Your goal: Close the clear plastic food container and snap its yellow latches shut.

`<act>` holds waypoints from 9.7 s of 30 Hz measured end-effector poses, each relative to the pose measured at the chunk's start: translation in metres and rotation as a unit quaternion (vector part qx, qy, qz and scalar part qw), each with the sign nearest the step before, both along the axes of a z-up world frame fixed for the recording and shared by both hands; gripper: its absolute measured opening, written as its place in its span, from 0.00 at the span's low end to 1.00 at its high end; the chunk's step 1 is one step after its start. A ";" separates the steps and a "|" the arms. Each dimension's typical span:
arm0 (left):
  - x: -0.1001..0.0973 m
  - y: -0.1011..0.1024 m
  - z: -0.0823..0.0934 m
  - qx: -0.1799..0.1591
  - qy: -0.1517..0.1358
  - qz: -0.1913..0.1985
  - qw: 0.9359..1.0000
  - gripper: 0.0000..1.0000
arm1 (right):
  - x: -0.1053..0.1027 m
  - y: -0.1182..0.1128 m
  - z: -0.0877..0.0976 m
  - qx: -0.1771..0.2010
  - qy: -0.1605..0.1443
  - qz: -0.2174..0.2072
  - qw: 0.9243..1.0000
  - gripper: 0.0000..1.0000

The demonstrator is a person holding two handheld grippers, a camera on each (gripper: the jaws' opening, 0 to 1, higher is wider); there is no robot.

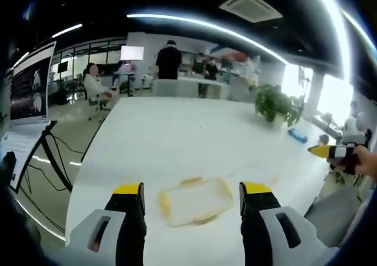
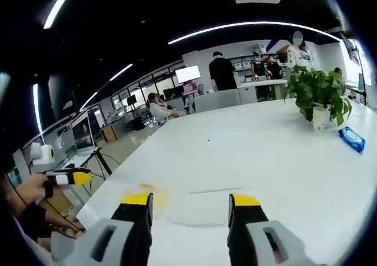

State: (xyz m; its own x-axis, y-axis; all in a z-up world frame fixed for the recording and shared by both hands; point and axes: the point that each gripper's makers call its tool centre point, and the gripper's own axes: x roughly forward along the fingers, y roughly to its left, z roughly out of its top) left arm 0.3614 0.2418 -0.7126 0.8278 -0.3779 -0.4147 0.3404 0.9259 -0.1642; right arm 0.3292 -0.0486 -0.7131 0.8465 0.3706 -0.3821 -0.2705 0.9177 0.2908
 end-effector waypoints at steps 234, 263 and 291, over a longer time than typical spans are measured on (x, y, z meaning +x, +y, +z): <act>0.051 -0.201 -0.073 0.121 0.044 -0.133 0.983 0.06 | 0.078 -0.056 -0.069 -0.113 0.070 0.006 0.991 0.00; 0.044 -0.212 -0.083 0.095 0.073 -0.131 0.984 0.07 | 0.084 -0.074 -0.080 -0.118 0.083 0.009 0.990 0.00; 0.042 -0.208 -0.091 0.073 0.093 -0.105 0.987 0.07 | 0.085 -0.072 -0.084 -0.103 0.081 0.021 0.991 0.00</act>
State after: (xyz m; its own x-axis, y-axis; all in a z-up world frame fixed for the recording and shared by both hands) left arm 0.4038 0.0341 -0.8040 0.6430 -0.4570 -0.6146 0.5033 0.8570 -0.1108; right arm 0.4139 -0.1205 -0.7970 0.7529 0.3044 -0.5835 -0.2753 0.9510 0.1408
